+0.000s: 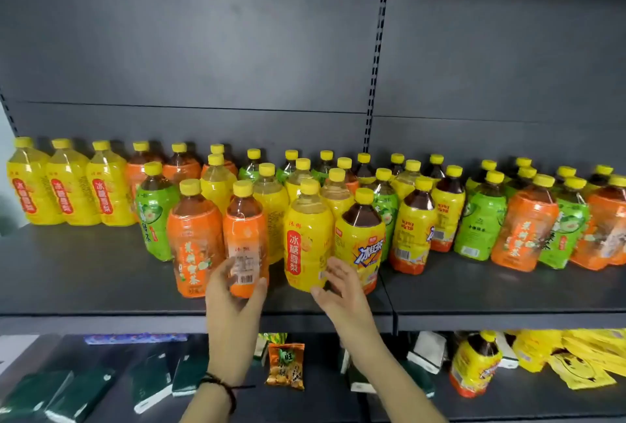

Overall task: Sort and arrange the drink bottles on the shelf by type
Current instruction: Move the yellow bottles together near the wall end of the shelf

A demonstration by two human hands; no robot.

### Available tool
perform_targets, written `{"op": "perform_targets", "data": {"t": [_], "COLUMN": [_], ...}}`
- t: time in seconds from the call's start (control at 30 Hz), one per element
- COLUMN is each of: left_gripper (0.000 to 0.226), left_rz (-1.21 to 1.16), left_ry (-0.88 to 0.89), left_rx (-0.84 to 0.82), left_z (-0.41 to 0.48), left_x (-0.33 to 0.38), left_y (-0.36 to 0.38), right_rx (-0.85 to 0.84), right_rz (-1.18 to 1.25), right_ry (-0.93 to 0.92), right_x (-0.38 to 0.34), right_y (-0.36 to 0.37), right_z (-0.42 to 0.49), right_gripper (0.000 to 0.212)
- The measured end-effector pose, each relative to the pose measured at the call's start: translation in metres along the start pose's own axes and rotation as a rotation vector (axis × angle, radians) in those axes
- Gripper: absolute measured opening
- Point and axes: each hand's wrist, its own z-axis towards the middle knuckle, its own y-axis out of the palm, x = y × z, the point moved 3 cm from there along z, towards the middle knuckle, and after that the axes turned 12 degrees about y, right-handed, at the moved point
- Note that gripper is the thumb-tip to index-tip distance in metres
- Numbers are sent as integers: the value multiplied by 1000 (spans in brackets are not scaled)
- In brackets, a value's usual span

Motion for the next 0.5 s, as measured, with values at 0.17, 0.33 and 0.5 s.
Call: {"op": "perform_targets", "data": {"t": [0.17, 0.33, 0.5], "left_gripper": [76, 104, 99], "left_rz": [110, 457, 620], "left_ry": [14, 92, 142], "left_rx": [54, 112, 198], "left_z": [30, 41, 45], "left_x": [-29, -49, -57], "left_y": [13, 29, 29], "right_rx": [-3, 14, 86], "right_rz": [-35, -53, -54], "right_ry": [-10, -64, -38], "right_x": [-6, -2, -1], "right_y": [10, 22, 15], "right_z": [32, 54, 75], "right_gripper": [85, 103, 103]}}
